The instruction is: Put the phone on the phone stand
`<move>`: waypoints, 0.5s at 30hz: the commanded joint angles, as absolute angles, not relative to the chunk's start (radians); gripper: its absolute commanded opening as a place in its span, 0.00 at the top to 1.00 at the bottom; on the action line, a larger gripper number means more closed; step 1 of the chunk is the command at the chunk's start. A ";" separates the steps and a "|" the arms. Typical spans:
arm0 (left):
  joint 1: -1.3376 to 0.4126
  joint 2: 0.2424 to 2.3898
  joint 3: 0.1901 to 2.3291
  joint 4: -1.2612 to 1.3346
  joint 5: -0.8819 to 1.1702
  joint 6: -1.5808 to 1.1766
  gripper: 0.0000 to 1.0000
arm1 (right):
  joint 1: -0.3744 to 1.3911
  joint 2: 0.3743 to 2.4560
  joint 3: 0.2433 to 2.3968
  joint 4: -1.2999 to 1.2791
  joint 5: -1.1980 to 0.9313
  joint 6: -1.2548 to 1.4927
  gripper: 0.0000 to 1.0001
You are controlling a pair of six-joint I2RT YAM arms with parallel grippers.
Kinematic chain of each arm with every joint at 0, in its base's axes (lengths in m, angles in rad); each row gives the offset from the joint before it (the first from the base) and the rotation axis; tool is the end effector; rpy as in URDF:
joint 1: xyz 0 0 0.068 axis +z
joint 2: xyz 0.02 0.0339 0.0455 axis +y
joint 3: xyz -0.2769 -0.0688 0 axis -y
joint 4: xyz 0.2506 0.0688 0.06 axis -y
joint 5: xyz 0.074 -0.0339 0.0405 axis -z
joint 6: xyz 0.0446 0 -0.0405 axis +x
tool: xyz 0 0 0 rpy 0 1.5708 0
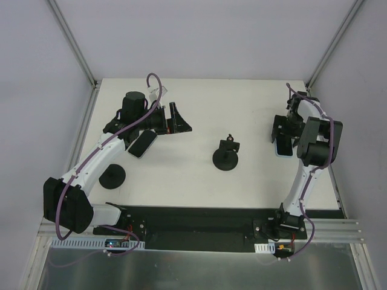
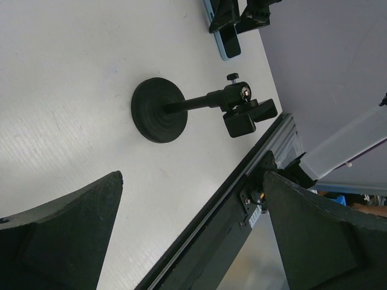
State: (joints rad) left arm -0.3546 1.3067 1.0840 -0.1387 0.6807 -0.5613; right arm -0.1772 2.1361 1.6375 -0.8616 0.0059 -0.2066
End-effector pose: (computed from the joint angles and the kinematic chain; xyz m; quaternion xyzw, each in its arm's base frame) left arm 0.2782 -0.1329 0.3455 0.1088 0.7909 -0.4833 0.3593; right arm 0.4349 -0.0782 0.1642 -0.0143 0.9944 -0.0229 0.1026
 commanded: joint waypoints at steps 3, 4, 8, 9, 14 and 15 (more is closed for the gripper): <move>-0.364 1.296 1.085 -0.112 0.713 -0.563 0.01 | -0.137 2.207 1.743 -0.968 0.080 -0.239 0.04; -0.364 1.295 1.085 -0.112 0.715 -0.563 0.01 | -0.133 2.209 1.743 -0.969 0.089 -0.241 0.06; -0.364 1.296 1.085 -0.110 0.710 -0.561 0.01 | -0.112 2.218 1.756 -0.980 0.130 -0.252 0.35; -0.364 1.295 1.083 -0.112 0.709 -0.561 0.01 | -0.106 2.215 1.755 -0.977 0.138 -0.253 0.54; -0.364 1.296 1.080 -0.112 0.701 -0.557 0.01 | -0.063 2.131 1.735 -0.895 0.130 -0.232 0.78; -0.364 1.296 1.080 -0.112 0.698 -0.555 0.01 | -0.058 2.116 1.726 -0.876 0.115 -0.204 0.85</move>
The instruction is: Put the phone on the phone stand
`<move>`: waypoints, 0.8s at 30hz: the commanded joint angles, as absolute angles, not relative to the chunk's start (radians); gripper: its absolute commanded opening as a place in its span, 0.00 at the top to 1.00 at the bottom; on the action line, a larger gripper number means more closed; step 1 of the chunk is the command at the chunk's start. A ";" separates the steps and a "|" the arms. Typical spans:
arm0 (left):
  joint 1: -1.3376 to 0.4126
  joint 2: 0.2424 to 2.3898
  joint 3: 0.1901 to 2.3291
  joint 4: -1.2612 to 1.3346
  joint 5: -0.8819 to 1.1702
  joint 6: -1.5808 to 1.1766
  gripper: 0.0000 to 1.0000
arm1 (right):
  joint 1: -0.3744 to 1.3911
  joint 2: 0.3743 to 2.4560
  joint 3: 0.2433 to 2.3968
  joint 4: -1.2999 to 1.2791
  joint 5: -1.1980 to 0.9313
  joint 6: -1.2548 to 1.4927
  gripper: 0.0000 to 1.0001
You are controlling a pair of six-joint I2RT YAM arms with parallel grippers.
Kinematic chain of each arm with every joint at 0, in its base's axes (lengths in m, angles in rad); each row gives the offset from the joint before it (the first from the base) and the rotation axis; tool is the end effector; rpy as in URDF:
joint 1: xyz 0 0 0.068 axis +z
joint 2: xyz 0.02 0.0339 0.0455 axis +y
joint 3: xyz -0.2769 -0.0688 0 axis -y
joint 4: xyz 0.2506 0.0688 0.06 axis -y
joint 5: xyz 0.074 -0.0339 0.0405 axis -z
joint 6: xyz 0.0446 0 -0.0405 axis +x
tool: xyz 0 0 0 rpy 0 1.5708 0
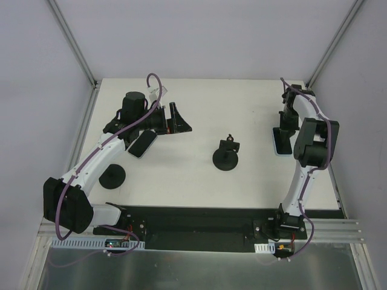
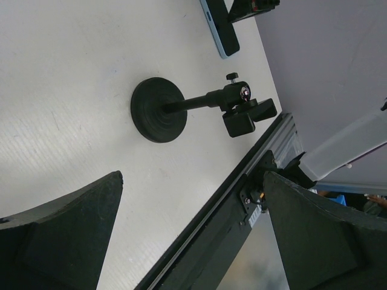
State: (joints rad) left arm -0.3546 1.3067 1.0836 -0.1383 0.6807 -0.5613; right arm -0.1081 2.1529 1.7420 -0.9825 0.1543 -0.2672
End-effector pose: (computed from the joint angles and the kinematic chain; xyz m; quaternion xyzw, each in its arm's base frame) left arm 0.2782 -0.1329 0.3454 0.1088 0.7909 -0.4833 0.3593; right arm 0.4434 -0.0550 0.1835 -0.0721 0.9905 -0.0919 0.0724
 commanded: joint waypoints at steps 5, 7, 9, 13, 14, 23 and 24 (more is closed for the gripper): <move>-0.364 1.305 1.078 -0.114 0.680 -0.532 0.01 | -0.017 1.981 1.608 -0.660 0.038 -0.078 0.98; -0.364 1.316 1.074 -0.117 0.651 -0.522 0.01 | -0.012 1.947 1.566 -0.634 0.032 -0.057 0.84; -0.365 1.342 1.081 -0.133 0.638 -0.506 0.01 | -0.011 1.927 1.542 -0.598 0.057 -0.078 0.29; -0.365 1.367 1.097 -0.143 0.679 -0.521 0.01 | -0.060 1.976 1.609 -0.676 0.046 -0.166 0.03; -0.367 1.367 1.098 -0.143 0.684 -0.523 0.01 | -0.090 1.989 1.646 -0.728 0.034 -0.191 0.03; -0.390 1.321 1.097 -0.144 0.683 -0.526 0.01 | -0.178 2.129 1.741 -0.834 -0.115 -0.235 0.03; -0.399 1.318 1.097 -0.143 0.683 -0.526 0.01 | -0.179 2.150 1.759 -0.844 -0.124 -0.242 0.03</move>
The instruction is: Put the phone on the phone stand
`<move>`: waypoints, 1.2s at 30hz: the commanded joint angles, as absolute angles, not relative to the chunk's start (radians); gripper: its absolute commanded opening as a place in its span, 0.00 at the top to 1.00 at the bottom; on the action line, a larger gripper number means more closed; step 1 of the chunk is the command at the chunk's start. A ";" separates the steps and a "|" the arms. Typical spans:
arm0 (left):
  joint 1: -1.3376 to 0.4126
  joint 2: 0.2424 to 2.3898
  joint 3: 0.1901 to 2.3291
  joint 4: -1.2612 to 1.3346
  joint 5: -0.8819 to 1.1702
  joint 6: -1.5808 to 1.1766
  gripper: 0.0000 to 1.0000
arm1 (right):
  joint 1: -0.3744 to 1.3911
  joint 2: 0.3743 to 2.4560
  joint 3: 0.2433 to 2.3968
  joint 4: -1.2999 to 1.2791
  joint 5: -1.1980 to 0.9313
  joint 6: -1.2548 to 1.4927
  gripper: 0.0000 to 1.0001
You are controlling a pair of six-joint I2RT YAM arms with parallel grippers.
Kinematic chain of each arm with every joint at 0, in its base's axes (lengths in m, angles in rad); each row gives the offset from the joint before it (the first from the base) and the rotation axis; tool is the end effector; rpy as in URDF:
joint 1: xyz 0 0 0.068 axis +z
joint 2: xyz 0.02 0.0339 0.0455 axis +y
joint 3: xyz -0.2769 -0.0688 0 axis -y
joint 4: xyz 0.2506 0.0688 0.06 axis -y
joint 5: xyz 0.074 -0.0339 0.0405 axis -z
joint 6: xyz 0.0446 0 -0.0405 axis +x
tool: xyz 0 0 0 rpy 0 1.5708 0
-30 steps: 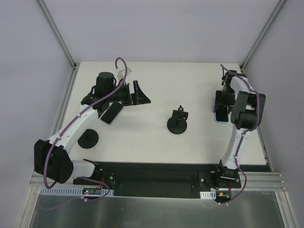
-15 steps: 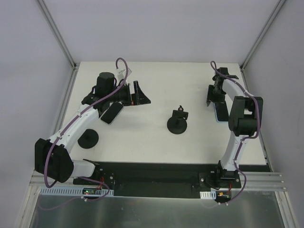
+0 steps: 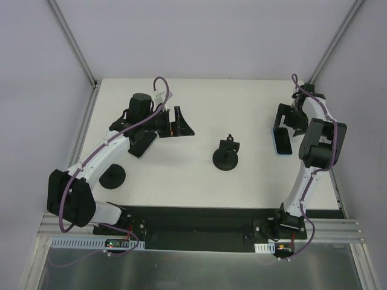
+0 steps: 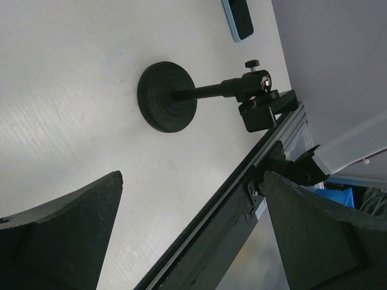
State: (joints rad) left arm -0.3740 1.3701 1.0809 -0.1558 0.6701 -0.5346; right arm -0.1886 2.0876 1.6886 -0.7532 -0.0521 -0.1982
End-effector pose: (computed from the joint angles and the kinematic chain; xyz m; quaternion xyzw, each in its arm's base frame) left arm 0.2882 -0.1429 0.3240 0.1108 0.8102 -0.4710 0.3308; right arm 0.4515 -0.0838 0.2039 -0.0101 0.9778 -0.0149 0.2087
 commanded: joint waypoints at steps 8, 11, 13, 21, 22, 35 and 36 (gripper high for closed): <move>-0.422 1.287 1.101 -0.144 0.689 -0.528 0.01 | -0.184 2.167 1.743 -0.903 -0.118 -0.293 0.03; -0.420 1.284 1.103 -0.144 0.699 -0.534 0.01 | -0.155 2.175 1.738 -0.940 -0.016 -0.298 0.03; -0.422 1.281 1.103 -0.143 0.704 -0.537 0.01 | -0.131 2.177 1.733 -0.963 -0.006 -0.302 0.03; -0.422 1.256 1.100 -0.143 0.670 -0.517 0.01 | -0.089 2.261 1.818 -1.060 0.077 -0.307 0.04; -0.423 1.255 1.097 -0.143 0.667 -0.511 0.01 | -0.087 2.267 1.825 -1.089 0.086 -0.310 0.04; -0.422 1.270 1.101 -0.149 0.664 -0.500 0.01 | -0.092 2.280 1.855 -1.097 0.046 -0.336 0.52; -0.423 1.269 1.101 -0.149 0.664 -0.499 0.01 | -0.092 2.272 1.847 -1.076 0.045 -0.331 0.53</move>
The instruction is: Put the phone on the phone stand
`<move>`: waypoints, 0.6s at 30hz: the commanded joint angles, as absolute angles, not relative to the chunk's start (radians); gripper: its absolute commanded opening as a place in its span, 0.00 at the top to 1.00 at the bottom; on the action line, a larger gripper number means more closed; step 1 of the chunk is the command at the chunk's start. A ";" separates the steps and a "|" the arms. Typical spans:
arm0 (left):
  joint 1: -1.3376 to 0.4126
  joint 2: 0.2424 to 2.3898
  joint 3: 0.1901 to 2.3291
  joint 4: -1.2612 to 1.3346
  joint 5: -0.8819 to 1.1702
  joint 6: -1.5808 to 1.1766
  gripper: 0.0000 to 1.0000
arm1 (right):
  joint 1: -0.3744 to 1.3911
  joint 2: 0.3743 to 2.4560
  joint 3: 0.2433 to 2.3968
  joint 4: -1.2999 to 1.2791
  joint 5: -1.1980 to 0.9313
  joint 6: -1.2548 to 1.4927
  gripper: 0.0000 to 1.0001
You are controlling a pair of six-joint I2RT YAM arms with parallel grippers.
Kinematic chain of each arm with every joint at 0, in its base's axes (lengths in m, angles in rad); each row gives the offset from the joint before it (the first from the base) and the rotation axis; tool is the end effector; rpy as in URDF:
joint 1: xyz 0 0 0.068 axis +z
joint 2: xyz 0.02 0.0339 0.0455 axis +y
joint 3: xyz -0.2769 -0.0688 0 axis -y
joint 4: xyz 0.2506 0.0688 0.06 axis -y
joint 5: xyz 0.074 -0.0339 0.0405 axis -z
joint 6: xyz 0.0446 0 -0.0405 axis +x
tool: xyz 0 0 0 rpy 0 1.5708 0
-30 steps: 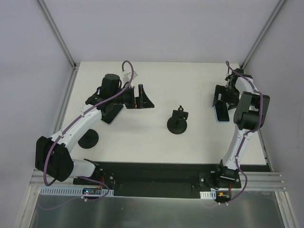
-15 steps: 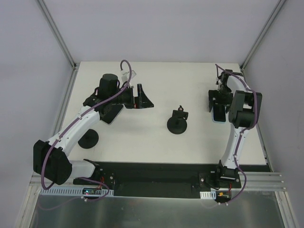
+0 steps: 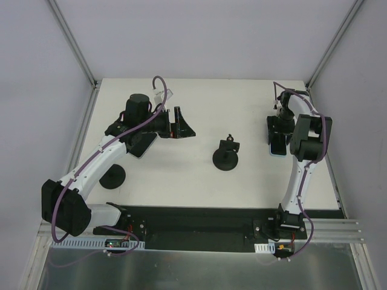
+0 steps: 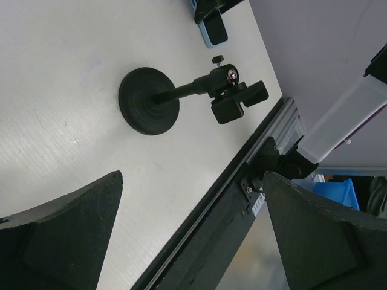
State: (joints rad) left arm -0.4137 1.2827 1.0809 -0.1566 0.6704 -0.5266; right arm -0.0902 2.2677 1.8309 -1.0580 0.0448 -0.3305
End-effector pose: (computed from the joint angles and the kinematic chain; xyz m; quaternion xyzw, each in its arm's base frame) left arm 0.2644 -0.1463 0.3493 0.1433 0.7854 -0.4848 0.3572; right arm 0.4571 -0.0434 0.1560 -0.1189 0.9919 -0.0298 0.0325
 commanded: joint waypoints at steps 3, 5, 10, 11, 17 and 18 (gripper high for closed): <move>-0.423 1.262 1.098 -0.150 0.649 -0.489 0.01 | -0.086 2.231 1.799 -1.016 0.035 -0.313 0.57; -0.423 1.261 1.097 -0.150 0.638 -0.486 0.01 | -0.072 2.200 1.772 -0.991 0.040 -0.305 0.60; -0.423 1.264 1.103 -0.158 0.649 -0.485 0.01 | -0.054 2.112 1.698 -0.891 0.060 -0.282 0.68; -0.423 1.262 1.103 -0.158 0.638 -0.483 0.01 | -0.051 2.065 1.677 -0.867 0.070 -0.279 0.69; -0.423 1.264 1.100 -0.166 0.611 -0.466 0.01 | -0.034 1.847 1.424 -0.591 0.048 -0.258 0.79; -0.423 1.267 1.104 -0.166 0.623 -0.472 0.01 | -0.035 1.826 1.396 -0.530 0.048 -0.253 0.80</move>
